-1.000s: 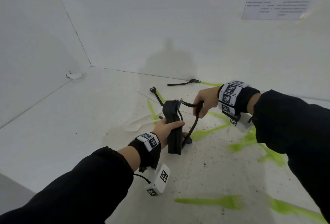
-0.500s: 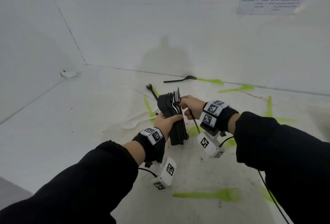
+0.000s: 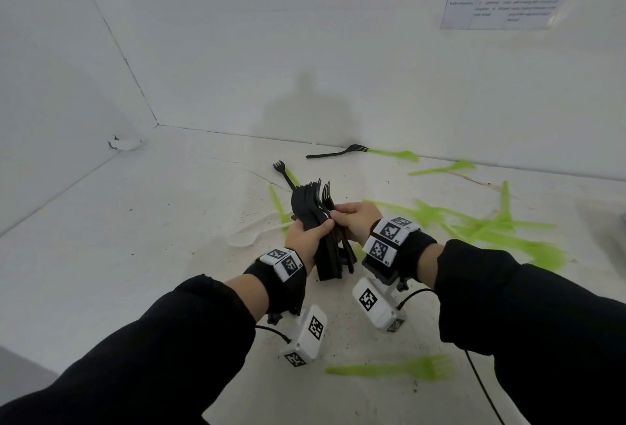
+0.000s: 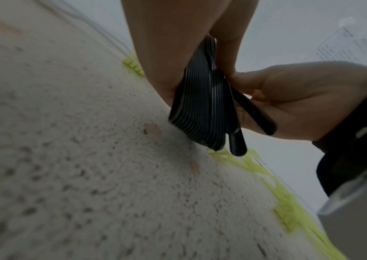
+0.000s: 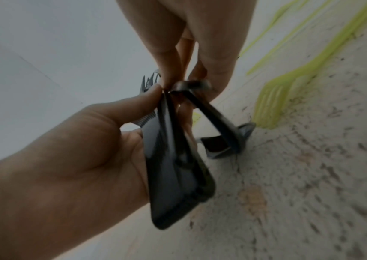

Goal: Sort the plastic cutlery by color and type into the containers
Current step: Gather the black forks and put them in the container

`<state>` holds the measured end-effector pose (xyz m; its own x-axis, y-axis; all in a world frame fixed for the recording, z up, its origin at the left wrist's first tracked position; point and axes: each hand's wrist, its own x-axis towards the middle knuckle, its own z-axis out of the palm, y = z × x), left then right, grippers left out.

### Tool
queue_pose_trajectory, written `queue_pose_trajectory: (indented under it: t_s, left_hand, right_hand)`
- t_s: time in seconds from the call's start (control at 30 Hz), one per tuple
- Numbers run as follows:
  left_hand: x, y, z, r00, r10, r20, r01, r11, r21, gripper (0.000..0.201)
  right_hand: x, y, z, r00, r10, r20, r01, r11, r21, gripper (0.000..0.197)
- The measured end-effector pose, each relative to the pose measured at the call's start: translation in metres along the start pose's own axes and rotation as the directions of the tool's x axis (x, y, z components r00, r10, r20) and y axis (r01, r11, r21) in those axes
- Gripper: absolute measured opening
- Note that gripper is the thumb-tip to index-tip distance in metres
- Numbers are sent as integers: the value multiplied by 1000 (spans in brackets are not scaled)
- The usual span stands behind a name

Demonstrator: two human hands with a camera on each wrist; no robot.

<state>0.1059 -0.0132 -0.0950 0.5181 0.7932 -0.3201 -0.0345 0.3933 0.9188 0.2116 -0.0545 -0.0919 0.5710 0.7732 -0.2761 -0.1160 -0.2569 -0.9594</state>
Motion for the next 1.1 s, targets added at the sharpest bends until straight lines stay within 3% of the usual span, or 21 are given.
queue_pose_trajectory:
  t_s: [0.2, 0.4, 0.63, 0.73, 0.87, 0.97, 1.1]
  left_hand:
    - [4, -2, -3, 998, 8, -62, -8, 1000, -1, 20]
    - [6, -1, -3, 995, -4, -104, 0, 999, -40, 32]
    - [8, -1, -4, 995, -8, -101, 5, 999, -33, 26]
    - [8, -1, -3, 995, -6, -103, 2, 999, -40, 23]
    - [8, 0, -3, 995, -3, -96, 0, 999, -36, 32]
    - [8, -1, -5, 996, 11, -91, -13, 1000, -26, 33]
    - [10, -3, -7, 995, 40, -95, -40, 999, 5, 29]
  right_hand:
    - [-6, 1, 3, 991, -79, -111, 76, 997, -30, 27]
    - [-10, 4, 11, 969, -152, -197, 128, 983, -131, 24]
    - [-8, 4, 12, 961, -120, -250, 125, 992, 5, 19]
    - [-11, 5, 14, 949, -158, -273, 157, 987, -28, 12]
    - [-15, 5, 12, 965, -167, -200, 149, 984, -102, 22]
    - [-13, 6, 10, 984, -123, -131, 109, 988, -109, 18]
    - [-14, 4, 12, 999, -43, -9, 43, 999, -8, 18]
